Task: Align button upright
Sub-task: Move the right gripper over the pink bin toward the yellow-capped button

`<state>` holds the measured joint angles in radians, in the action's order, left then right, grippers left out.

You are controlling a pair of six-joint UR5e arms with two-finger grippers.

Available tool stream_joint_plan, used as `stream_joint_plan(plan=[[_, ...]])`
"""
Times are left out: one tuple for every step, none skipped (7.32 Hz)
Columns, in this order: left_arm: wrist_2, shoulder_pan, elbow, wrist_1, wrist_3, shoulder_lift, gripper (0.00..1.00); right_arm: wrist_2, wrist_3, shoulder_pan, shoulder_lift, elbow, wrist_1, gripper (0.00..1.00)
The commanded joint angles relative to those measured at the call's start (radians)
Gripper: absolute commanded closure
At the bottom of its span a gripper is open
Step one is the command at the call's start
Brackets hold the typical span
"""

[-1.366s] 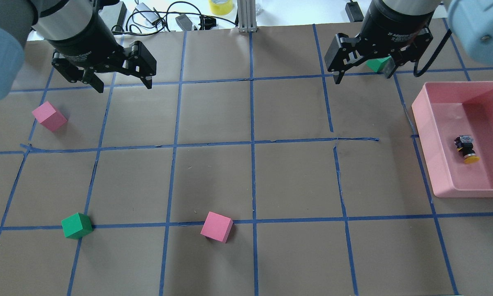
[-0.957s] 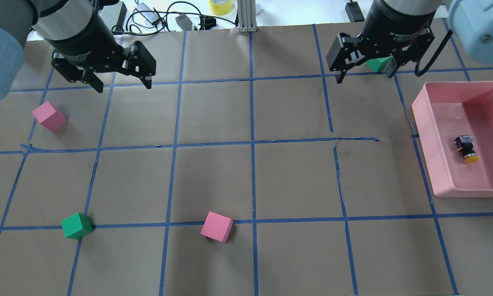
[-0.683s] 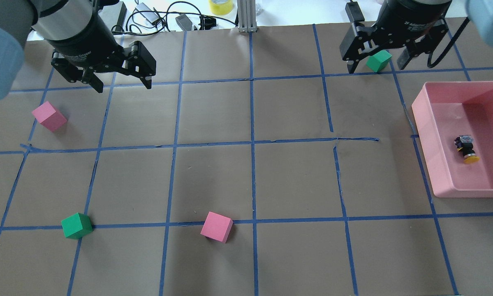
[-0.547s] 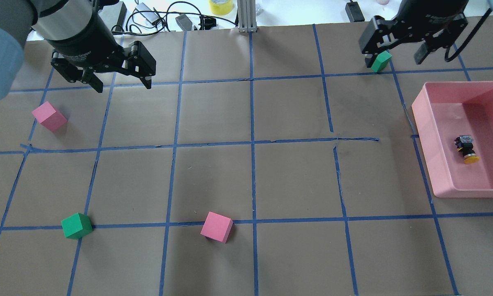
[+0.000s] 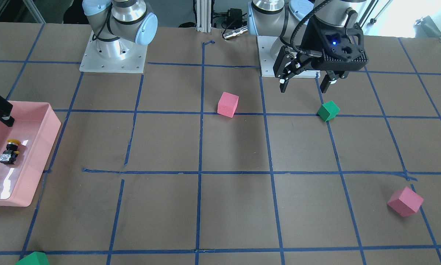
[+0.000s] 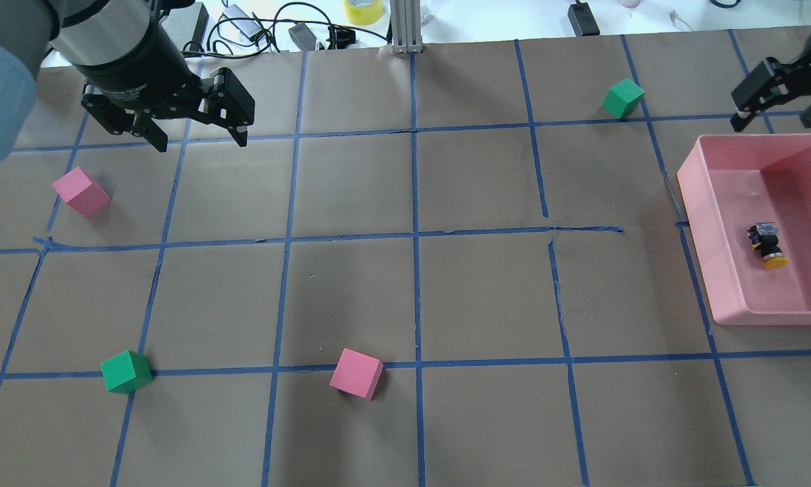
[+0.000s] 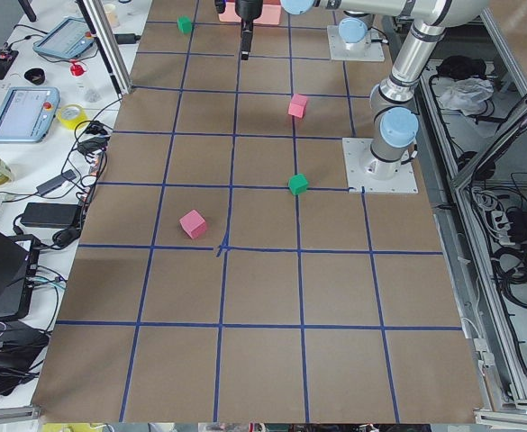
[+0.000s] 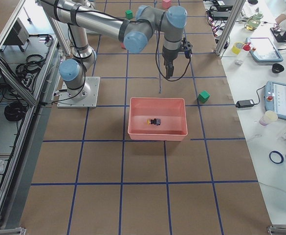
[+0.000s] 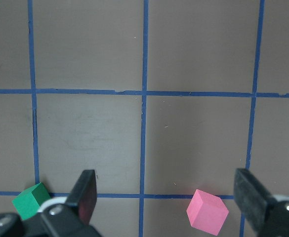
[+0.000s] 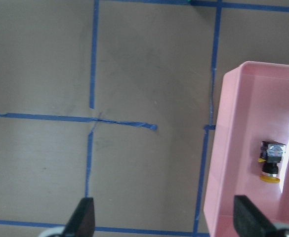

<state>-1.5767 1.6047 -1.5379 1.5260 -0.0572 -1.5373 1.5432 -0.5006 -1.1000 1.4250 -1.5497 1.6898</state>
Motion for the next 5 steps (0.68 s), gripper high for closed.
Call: stream_joint_plan(plan=[[0.000,0.001,-0.001,0.002,0.007,0.000,0.00,-0.003,-0.098,0.127,-0.059,-0.114,0.193,0.04],[0.000,0.001,-0.001,0.002,0.007,0.000,0.00,0.006,-0.101,0.132,-0.067,-0.188,0.312,0.04],[-0.002,0.001,-0.001,0.002,0.007,0.002,0.00,0.002,-0.134,0.141,-0.073,-0.226,0.383,0.04],[-0.002,0.001,-0.002,0.002,0.007,0.000,0.00,-0.005,-0.142,0.181,-0.083,-0.236,0.390,0.04],[-0.003,0.000,-0.001,0.002,0.014,0.002,0.00,-0.006,-0.151,0.189,-0.099,-0.237,0.398,0.04]])
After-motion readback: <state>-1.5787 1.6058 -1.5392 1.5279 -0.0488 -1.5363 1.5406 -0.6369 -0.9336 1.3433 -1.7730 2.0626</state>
